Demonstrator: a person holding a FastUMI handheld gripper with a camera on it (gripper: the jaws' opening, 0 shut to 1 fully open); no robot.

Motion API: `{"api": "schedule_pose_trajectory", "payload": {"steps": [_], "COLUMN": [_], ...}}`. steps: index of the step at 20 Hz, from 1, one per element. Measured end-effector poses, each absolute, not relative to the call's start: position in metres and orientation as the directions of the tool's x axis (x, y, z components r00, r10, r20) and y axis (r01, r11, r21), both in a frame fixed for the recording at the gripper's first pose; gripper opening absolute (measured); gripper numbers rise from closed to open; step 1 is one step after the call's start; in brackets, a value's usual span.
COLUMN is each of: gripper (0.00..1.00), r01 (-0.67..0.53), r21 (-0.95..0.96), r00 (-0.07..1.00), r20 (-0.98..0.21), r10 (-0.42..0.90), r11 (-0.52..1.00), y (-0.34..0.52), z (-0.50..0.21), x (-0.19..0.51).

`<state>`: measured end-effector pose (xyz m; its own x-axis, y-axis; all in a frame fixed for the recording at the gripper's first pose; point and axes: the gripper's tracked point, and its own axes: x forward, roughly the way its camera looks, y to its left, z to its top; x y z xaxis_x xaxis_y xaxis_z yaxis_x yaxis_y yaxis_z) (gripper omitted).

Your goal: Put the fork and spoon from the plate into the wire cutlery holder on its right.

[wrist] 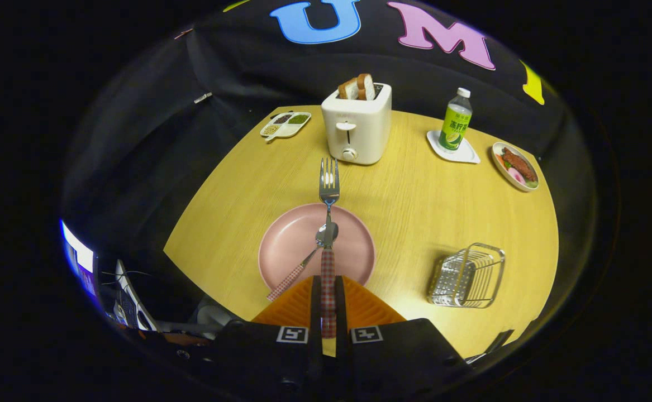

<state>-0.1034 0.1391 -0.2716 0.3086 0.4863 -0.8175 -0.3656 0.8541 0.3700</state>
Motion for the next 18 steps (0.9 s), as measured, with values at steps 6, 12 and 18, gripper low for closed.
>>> {"api": "schedule_pose_trajectory", "payload": {"steps": [6, 12, 18], "gripper": [0.13, 0.13, 0.13], "r01": [-0.365, -0.338, -0.333], "r21": [0.341, 0.306, 0.264], "r00": [0.222, 0.06, -0.164], "r20": [-0.872, -0.937, -0.962], "r10": [0.437, 0.345, 0.22], "r11": [0.866, 0.89, 0.905], "y": [0.039, -0.033, -0.066], "z": [-0.248, -0.264, -0.292], "x": [-0.108, -0.115, -0.13]}}
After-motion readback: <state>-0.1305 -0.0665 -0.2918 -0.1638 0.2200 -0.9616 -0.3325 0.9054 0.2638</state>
